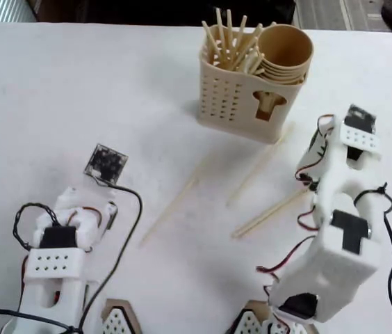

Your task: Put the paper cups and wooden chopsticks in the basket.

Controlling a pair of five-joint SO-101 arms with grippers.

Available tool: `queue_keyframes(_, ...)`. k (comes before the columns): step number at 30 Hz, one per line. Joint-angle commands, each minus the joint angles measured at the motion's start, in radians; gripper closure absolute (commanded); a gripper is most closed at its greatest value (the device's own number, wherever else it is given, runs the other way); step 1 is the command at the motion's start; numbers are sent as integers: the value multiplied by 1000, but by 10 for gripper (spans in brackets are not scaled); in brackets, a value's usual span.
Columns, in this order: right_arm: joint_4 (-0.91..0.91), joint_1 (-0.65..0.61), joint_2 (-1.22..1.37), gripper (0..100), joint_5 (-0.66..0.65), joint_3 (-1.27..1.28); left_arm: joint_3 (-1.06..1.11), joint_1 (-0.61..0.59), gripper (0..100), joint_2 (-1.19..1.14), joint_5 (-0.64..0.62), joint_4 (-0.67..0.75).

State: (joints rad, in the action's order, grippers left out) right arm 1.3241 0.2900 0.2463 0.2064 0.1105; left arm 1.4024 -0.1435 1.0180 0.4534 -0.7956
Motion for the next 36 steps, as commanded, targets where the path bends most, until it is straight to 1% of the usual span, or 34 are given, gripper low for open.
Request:
queue_keyframes(1, 48, -5, -163, 980, -31, -6, 0, -2, 854, 25, 15, 17)
queue_keyframes(6, 93, -5, -282, 981, -37, -3, 0, -2, 854, 25, 15, 17)
queue_keyframes(9, 94, -13, -283, 978, -31, 20, 0, -2, 854, 25, 15, 17)
queue_keyframes(10, 90, -16, -271, 964, -26, 38, 0, -2, 854, 25, 15, 17)
queue_keyframes(14, 16, -50, -182, 839, 2, 120, 0, -2, 854, 25, 15, 17)
queue_keyframes(19, -96, -54, -41, 825, 0, 132, 0, -2, 854, 25, 15, 17)
queue_keyframes(25, -153, -81, 153, 828, 0, 130, 0, -2, 854, 25, 15, 17)
queue_keyframes(27, -147, -81, 170, 875, 0, 104, 0, -2, 854, 25, 15, 17)
queue_keyframes(29, -137, -88, 180, 978, -31, 86, 0, -2, 854, 25, 15, 17)
queue_keyframes(30, -134, -97, 179, 987, -61, 87, 0, -2, 854, 25, 15, 17)
queue_keyframes(31, -125, -107, 171, 967, -83, 87, 0, -2, 854, 25, 15, 17)
queue_keyframes(36, -35, -91, 102, 979, -106, 54, 0, -2, 854, 25, 15, 17)
